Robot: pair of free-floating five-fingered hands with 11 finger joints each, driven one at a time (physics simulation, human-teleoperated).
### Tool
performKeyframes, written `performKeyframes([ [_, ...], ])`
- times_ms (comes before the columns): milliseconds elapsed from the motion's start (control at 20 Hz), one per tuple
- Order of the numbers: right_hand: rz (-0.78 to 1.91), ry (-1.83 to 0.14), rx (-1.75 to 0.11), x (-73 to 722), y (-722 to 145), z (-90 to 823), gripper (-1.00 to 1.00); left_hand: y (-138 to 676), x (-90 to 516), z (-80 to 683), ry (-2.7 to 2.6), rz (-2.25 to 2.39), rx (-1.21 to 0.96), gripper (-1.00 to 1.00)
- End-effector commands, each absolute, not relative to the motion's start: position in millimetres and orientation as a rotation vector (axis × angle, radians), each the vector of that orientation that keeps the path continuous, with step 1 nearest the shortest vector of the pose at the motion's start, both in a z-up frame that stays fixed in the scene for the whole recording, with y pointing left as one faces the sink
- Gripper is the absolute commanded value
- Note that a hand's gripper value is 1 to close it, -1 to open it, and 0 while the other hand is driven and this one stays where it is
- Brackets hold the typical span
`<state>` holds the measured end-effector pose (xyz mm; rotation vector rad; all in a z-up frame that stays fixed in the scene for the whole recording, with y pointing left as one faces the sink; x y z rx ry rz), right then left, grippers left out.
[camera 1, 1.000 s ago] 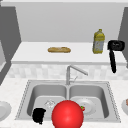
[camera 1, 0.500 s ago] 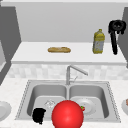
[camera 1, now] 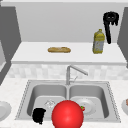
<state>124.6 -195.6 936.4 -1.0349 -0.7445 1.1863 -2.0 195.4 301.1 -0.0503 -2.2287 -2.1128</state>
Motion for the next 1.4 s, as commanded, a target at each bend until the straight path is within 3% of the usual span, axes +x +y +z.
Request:
performKeyframes([
  [0,1.171,-0.798,-1.066,154.7,-194.1,927.9,-1.0,195.4,-2.0,301.1,-2.229,-2.113,-0.05,0.0],
  [500,1.153,-0.893,-1.132,224.1,-192.4,910.8,-1.0,195.4,-2.0,301.1,-2.229,-2.113,-0.05,0.0],
  [1350,1.315,-1.029,-0.989,323.8,-195.3,874.2,-1.0,195.4,-2.0,301.1,-2.229,-2.113,-0.05,0.0],
])
